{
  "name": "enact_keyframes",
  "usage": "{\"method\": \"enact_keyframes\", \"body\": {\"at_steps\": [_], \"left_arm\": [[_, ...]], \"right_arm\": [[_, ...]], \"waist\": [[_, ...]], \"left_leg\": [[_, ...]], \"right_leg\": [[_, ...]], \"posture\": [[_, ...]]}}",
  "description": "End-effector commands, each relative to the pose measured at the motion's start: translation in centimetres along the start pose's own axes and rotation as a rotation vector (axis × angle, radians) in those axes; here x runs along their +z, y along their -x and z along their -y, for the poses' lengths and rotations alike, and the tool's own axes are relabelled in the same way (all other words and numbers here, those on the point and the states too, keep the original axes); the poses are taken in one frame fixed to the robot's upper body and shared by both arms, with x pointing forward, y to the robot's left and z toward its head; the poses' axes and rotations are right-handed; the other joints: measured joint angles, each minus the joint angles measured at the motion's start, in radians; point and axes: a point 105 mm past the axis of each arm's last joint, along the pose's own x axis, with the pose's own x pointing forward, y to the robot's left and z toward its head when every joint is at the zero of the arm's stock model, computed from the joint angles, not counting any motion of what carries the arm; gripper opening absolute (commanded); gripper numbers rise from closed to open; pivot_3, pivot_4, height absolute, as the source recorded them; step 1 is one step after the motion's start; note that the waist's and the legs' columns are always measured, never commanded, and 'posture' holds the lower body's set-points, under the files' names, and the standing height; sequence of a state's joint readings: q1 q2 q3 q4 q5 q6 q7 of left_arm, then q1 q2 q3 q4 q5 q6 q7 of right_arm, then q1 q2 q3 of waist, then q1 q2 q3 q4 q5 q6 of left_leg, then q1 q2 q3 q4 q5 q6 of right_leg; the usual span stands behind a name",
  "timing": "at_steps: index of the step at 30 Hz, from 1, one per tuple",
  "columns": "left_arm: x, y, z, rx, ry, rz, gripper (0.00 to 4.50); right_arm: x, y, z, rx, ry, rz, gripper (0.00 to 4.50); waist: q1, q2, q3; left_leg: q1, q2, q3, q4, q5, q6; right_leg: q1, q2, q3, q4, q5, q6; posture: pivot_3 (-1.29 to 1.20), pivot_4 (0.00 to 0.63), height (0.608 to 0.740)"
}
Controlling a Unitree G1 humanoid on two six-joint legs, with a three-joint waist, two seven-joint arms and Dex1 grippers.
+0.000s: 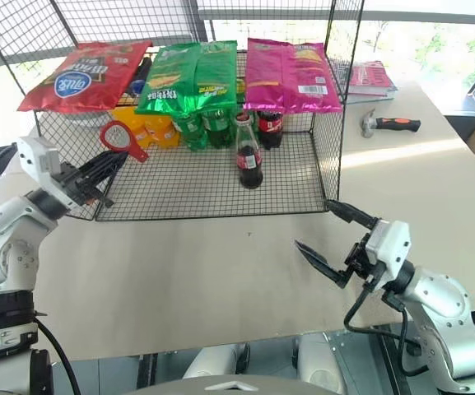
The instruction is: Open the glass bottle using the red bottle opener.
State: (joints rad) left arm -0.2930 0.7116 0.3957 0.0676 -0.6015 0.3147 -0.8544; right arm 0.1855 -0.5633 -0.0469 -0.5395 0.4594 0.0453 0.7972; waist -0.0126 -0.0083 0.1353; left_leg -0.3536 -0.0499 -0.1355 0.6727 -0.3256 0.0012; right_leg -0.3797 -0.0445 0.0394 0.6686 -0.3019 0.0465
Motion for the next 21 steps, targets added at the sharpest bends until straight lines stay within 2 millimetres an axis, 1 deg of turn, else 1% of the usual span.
{"method": "enact_keyframes", "body": {"at_steps": [1, 2, 3, 4, 5, 7, 9, 10, 12, 14, 17, 21], "left_arm": [[2.3, 0.4, 0.6, -0.033, 0.083, 0.089, 0.05], [2.2, 0.7, 1.6, -0.080, 0.188, 0.098, 0.05], [2.1, 0.9, 2.6, -0.118, 0.300, 0.110, 0.05], [2.1, 1.1, 3.5, -0.152, 0.388, 0.120, 0.05], [2.1, 1.3, 4.4, -0.189, 0.472, 0.130, 0.05], [2.3, 1.5, 5.7, -0.228, 0.590, 0.150, 0.05], [2.5, 1.5, 7.1, -0.278, 0.687, 0.163, 0.05], [2.5, 1.5, 7.9, -0.304, 0.726, 0.159, 0.05], [2.4, 1.4, 9.6, -0.361, 0.773, 0.132, 0.05], [2.3, 1.3, 11.2, -0.427, 0.799, 0.102, 0.05], [2.6, 1.0, 13.1, -0.532, 0.837, 0.063, 0.05], [2.6, 0.4, 15.3, -0.678, 0.834, -0.006, 0.05]], "right_arm": [[0.0, -0.1, -0.3, 0.060, -0.051, -0.043, 4.50], [-0.2, -0.1, 0.3, 0.020, -0.012, -0.065, 4.50], [0.1, -0.3, 0.9, -0.021, -0.015, -0.057, 4.50], [0.5, -0.5, 0.8, -0.016, -0.059, -0.052, 4.50], [0.9, -0.8, 0.5, 0.002, -0.082, -0.064, 4.50], [1.5, -1.2, 0.1, 0.031, -0.102, -0.117, 4.50], [2.8, -1.6, -0.4, 0.081, -0.170, -0.131, 4.50], [3.7, -1.8, -1.0, 0.139, -0.227, -0.110, 4.50], [5.4, -2.3, -1.7, 0.234, -0.324, -0.068, 4.50], [6.4, -2.8, -2.0, 0.296, -0.395, -0.063, 4.50], [6.8, -3.7, -2.3, 0.369, -0.465, -0.091, 4.50], [6.7, -5.5, -2.4, 0.440, -0.526, -0.114, 4.50]], "waist": [[0.000, 0.000, 0.000], [-0.001, 0.000, 0.000], [-0.002, 0.000, 0.000], [-0.005, 0.000, 0.000], [-0.004, 0.000, 0.000], [-0.003, 0.000, 0.000], [-0.002, 0.000, 0.001], [-0.001, -0.001, 0.000], [-0.001, -0.001, 0.000], [-0.001, -0.001, 0.000], [0.000, -0.001, 0.000], [-0.002, -0.001, 0.000]], "left_leg": [[0.000, 0.000, 0.000, 0.000, 0.000, 0.000], [0.000, 0.000, 0.000, 0.000, 0.000, 0.000], [0.000, 0.000, 0.000, 0.000, 0.000, 0.000], [-0.001, 0.000, 0.000, 0.000, 0.000, 0.000], [-0.001, 0.000, 0.001, -0.001, 0.000, 0.001], [-0.001, 0.000, 0.000, 0.000, 0.000, 0.001], [-0.001, 0.001, 0.000, 0.001, 0.000, 0.001], [-0.002, 0.001, 0.000, 0.001, 0.000, 0.000], [-0.001, 0.001, -0.001, 0.002, 0.000, 0.000], [-0.001, 0.001, 0.000, 0.002, 0.000, 0.001], [-0.001, 0.000, 0.000, 0.002, 0.000, 0.001], [-0.002, 0.000, 0.000, 0.002, 0.000, 0.001]], "right_leg": [[0.000, 0.000, 0.000, 0.000, 0.000, 0.000], [0.000, 0.000, 0.000, 0.000, 0.000, 0.000], [0.000, 0.000, 0.000, 0.000, 0.000, 0.000], [0.000, 0.000, 0.000, -0.001, 0.000, 0.000], [0.000, 0.000, 0.001, -0.001, 0.000, 0.000], [0.000, 0.000, 0.001, -0.001, 0.000, 0.000], [0.000, 0.000, 0.000, 0.000, 0.000, 0.000], [0.000, 0.000, 0.000, 0.000, 0.000, 0.000], [0.000, 0.000, 0.000, 0.000, 0.000, 0.000], [0.001, 0.000, 0.000, 0.000, 0.000, 0.000], [0.000, 0.000, 0.000, 0.000, 0.000, 0.000], [0.000, 0.000, -0.001, -0.001, 0.000, 0.000]], "posture": [[0.00, 0.150, 0.740], [0.00, 0.150, 0.740], [0.00, 0.150, 0.740], [0.00, 0.150, 0.740], [0.00, 0.150, 0.740], [0.00, 0.150, 0.740], [0.00, 0.150, 0.740], [0.00, 0.150, 0.740], [0.00, 0.150, 0.740], [0.00, 0.150, 0.740], [0.00, 0.150, 0.740], [0.00, 0.150, 0.740]]}}
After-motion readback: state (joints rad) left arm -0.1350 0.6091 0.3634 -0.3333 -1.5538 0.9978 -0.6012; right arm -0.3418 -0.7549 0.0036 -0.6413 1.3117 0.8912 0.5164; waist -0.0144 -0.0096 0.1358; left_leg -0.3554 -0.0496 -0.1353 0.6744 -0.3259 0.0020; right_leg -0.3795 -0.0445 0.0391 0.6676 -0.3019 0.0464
